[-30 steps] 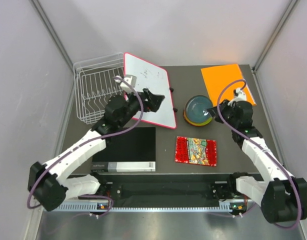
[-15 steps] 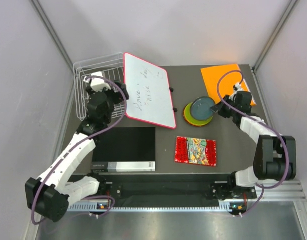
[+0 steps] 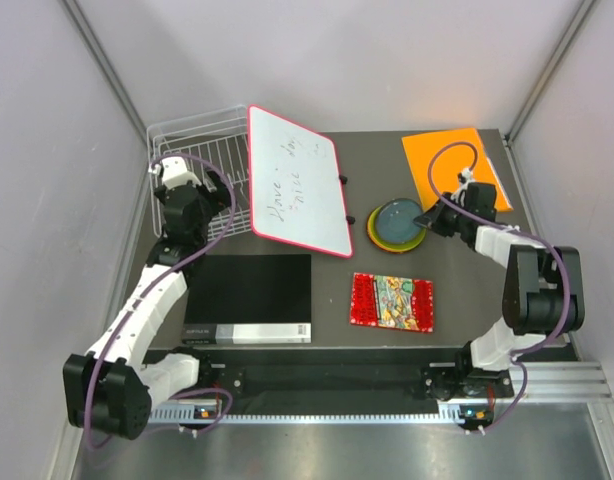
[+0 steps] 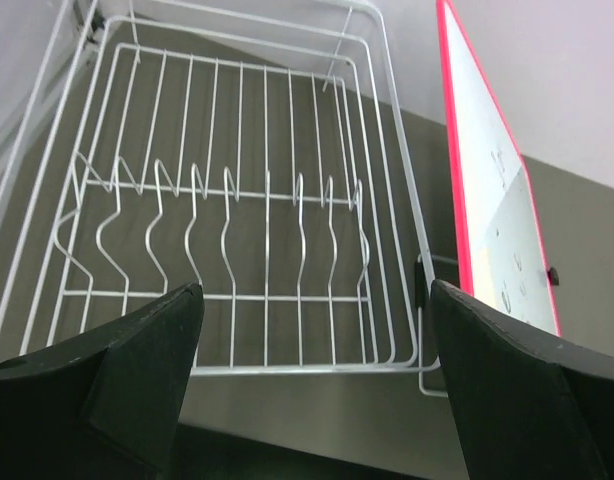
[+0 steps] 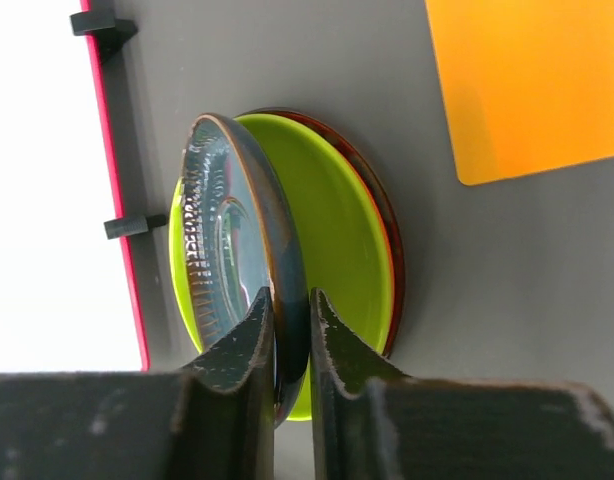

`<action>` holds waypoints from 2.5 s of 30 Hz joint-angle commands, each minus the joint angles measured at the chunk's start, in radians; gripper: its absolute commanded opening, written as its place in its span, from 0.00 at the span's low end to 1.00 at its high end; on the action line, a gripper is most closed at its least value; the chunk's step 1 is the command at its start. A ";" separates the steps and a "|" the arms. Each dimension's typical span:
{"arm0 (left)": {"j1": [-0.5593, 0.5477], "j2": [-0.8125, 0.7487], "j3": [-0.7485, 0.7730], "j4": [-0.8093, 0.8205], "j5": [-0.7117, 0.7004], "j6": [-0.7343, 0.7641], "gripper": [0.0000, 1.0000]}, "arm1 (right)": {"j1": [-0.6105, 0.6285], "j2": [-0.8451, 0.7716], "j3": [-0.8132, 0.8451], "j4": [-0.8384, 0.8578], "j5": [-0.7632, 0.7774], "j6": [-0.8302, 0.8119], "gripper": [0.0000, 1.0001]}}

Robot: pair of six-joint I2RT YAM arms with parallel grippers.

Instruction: Unload the plates from the dish rack

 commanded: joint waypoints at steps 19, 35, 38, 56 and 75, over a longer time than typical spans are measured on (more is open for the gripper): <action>0.007 -0.030 -0.046 -0.016 0.059 -0.028 0.98 | 0.086 -0.104 0.039 -0.127 0.178 -0.156 0.39; 0.007 -0.087 -0.086 -0.059 0.102 -0.034 0.96 | 0.190 -0.259 0.065 -0.298 0.516 -0.182 0.61; 0.005 -0.121 -0.099 -0.067 0.149 -0.048 0.95 | 0.190 -0.334 -0.004 -0.263 0.521 -0.150 0.61; -0.010 -0.192 -0.321 0.164 -0.130 0.115 0.97 | 0.285 -0.566 -0.350 0.096 0.890 -0.176 0.63; -0.010 -0.274 -0.347 0.148 -0.021 0.146 0.94 | 0.345 -0.675 -0.427 0.155 1.025 -0.256 0.66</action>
